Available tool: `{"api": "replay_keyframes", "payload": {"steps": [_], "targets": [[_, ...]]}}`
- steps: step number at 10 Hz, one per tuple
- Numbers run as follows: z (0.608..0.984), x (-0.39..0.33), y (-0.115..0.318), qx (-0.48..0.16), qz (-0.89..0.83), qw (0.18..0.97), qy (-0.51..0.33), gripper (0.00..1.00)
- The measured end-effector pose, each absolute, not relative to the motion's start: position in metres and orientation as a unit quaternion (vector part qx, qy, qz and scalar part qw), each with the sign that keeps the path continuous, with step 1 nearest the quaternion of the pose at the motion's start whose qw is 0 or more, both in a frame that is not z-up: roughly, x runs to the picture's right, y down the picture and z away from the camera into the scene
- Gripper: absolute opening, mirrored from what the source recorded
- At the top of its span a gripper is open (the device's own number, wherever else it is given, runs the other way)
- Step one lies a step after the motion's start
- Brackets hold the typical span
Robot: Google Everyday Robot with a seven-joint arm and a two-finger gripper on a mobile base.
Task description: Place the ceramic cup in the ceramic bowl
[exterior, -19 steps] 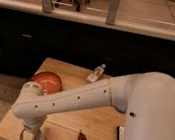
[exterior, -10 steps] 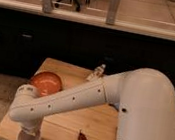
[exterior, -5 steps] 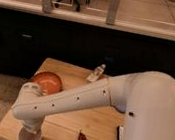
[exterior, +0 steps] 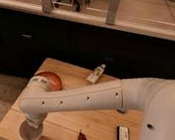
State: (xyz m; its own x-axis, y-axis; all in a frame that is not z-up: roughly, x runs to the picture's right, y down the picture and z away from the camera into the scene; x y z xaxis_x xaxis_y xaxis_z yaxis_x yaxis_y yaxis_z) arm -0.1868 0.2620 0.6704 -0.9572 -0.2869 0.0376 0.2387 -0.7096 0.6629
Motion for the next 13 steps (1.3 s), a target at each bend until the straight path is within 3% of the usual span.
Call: {"api": "replay_keyframes", "payload": {"steps": [5,13], "targets": [[0.668,-0.185,0.213,0.053,-0.918,0.193,-0.343,0.0],[0.722,-0.194,0.133,0.039,-0.91,0.233,-0.341,0.0]]}}
